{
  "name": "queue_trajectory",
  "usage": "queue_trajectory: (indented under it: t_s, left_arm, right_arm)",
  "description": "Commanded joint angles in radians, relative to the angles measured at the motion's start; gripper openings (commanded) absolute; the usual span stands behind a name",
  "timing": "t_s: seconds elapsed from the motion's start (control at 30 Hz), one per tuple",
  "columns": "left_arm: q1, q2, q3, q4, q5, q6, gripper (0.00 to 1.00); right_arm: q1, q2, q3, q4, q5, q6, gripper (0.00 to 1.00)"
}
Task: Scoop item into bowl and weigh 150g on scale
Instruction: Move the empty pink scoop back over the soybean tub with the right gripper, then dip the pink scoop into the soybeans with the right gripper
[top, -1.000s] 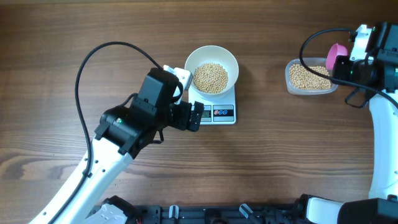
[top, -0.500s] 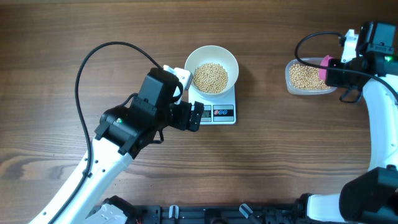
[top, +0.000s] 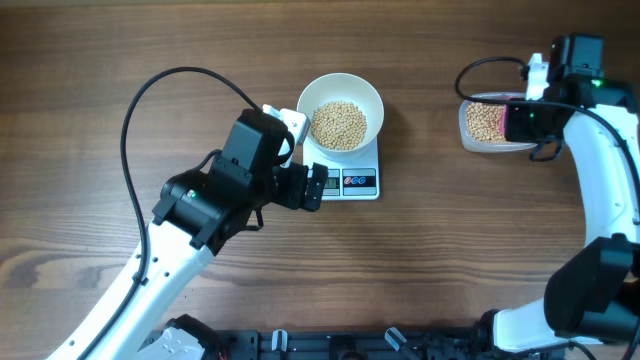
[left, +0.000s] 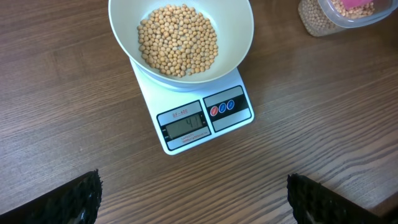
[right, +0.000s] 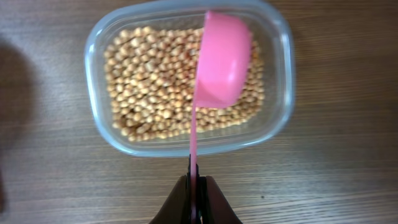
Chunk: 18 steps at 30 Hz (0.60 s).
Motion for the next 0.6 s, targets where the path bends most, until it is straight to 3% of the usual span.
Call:
queue_trajectory:
  t_s: [0.0, 0.57]
  left_arm:
    - [-0.003, -0.007, -0.005, 0.002, -0.017, -0.01, 1.0]
    - [-0.003, -0.007, -0.005, 0.002, -0.017, -0.01, 1.0]
  right_arm:
    - [0.032, 0.039, -0.008, -0.016, -0.039, -0.024, 0.04]
    - [0.019, 0.039, -0.008, -0.064, -0.245, -0.032, 0.04]
